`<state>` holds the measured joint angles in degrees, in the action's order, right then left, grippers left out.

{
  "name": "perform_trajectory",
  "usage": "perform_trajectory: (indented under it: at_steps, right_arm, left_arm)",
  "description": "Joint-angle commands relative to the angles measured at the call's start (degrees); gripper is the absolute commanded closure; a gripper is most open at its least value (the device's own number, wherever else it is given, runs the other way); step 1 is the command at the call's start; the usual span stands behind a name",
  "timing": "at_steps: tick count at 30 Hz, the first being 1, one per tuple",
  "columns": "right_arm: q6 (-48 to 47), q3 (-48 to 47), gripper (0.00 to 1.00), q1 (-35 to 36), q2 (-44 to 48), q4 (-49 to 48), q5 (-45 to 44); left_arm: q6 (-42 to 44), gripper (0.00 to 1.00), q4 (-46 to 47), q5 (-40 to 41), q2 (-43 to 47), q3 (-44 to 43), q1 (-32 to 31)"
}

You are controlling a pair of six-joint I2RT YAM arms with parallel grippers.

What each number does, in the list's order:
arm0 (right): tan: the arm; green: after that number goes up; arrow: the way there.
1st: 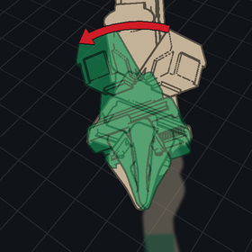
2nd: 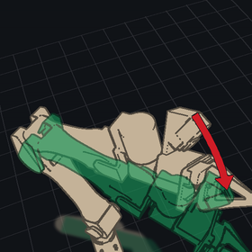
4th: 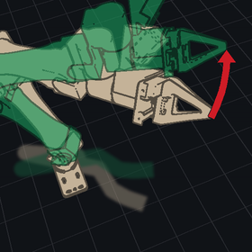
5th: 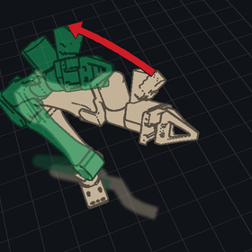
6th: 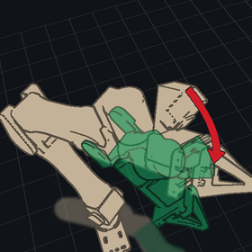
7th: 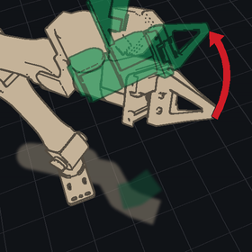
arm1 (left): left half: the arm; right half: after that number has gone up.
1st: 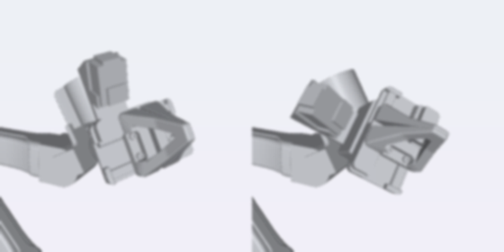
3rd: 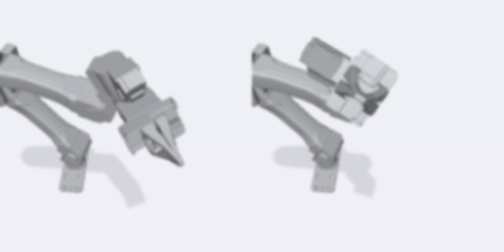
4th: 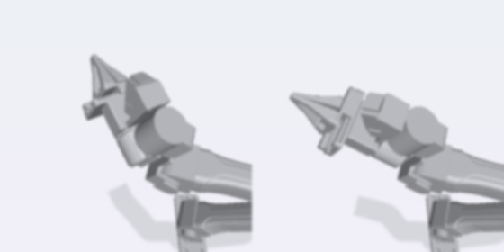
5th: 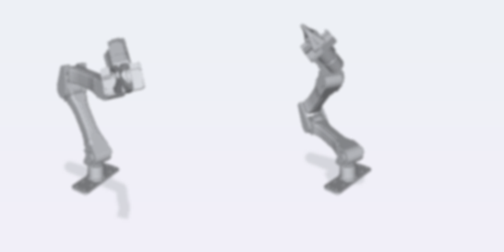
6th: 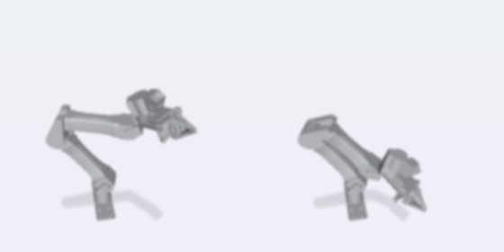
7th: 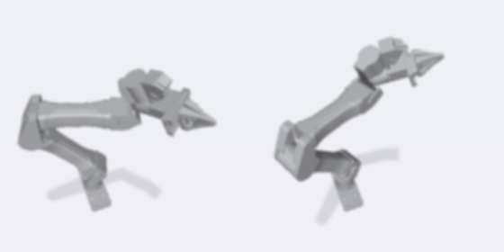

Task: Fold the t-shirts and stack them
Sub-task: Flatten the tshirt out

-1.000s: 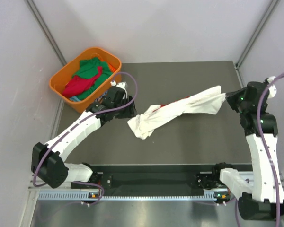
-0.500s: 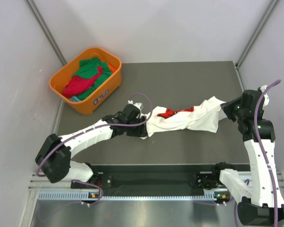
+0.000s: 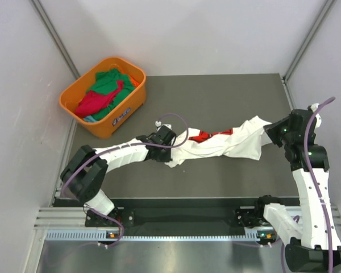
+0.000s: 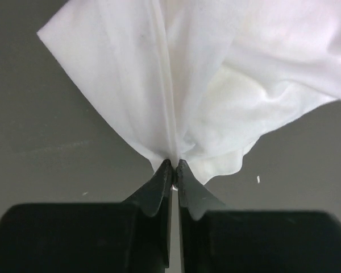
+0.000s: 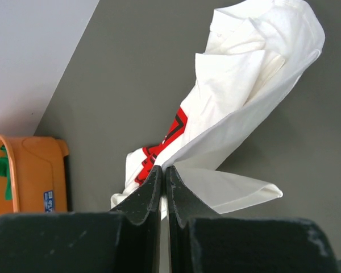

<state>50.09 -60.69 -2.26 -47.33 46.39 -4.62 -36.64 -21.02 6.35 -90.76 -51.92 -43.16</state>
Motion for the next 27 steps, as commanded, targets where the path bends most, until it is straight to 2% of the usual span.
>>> perform_trajectory:
  at_steps: [1,2,5,7,12,13,14,15,18,22,24,26,27]
  right_arm:
    - [-1.1,-1.3,1.00,0.2,0.2,-2.4,-0.1]
    - [-2.1,-2.0,1.00,0.2,0.0,-1.7,-2.0]
    - [-3.2,-6.9,1.00,-1.1,-2.1,2.2,-8.9]
    - [-3.7,-10.2,1.00,-1.7,-2.8,3.4,-11.8]
    - [-3.7,-13.6,1.00,-3.4,-4.3,3.9,-14.6]
    - [-3.5,-14.1,1.00,-3.5,-4.5,3.6,-14.4]
    - [-3.3,-14.4,1.00,-3.5,-4.6,3.1,-13.2]
    - [-3.2,-14.3,1.00,-3.5,-4.4,2.7,-12.3]
    - [-3.2,-11.9,1.00,-3.5,-2.5,-0.8,-7.7]
    - [-3.1,-10.3,1.00,-3.5,-0.7,-1.7,-4.3]
    - [-3.9,-10.2,1.00,-3.5,0.0,-0.9,-5.0]
    - [-4.6,-10.3,1.00,-3.5,0.3,0.6,-7.2]
    - [-4.8,-10.2,1.00,-3.5,0.4,0.9,-7.7]
  left_arm:
    - [-0.5,0.95,-3.1,5.2,1.1,-6.6,0.2]
    - [-0.6,1.00,-7.9,6.4,2.1,-7.6,0.3]
    - [-3.2,1.00,-16.5,13.6,8.3,-8.6,0.3]
    - [-6.7,1.00,-18.9,15.4,13.4,-4.9,0.4]
    - [-12.2,1.00,-17.5,10.3,20.6,4.4,1.5]
    - [-12.6,0.94,-17.5,9.2,21.4,5.3,1.5]
    - [-12.8,0.77,-17.8,7.7,21.5,5.2,1.5]
    - [-13.1,0.69,-18.5,7.3,21.6,4.8,1.4]
    - [-11.7,0.54,-20.0,7.6,21.9,1.2,1.5]
    - [-5.7,0.45,-14.9,10.4,22.4,-3.6,1.4]
    - [-1.6,0.42,-11.8,8.7,21.7,-4.8,2.3]
    - [0.2,0.41,-7.4,1.7,19.6,-6.2,5.3]
    - [2.3,0.42,-5.7,-4.5,17.5,-7.0,6.5]
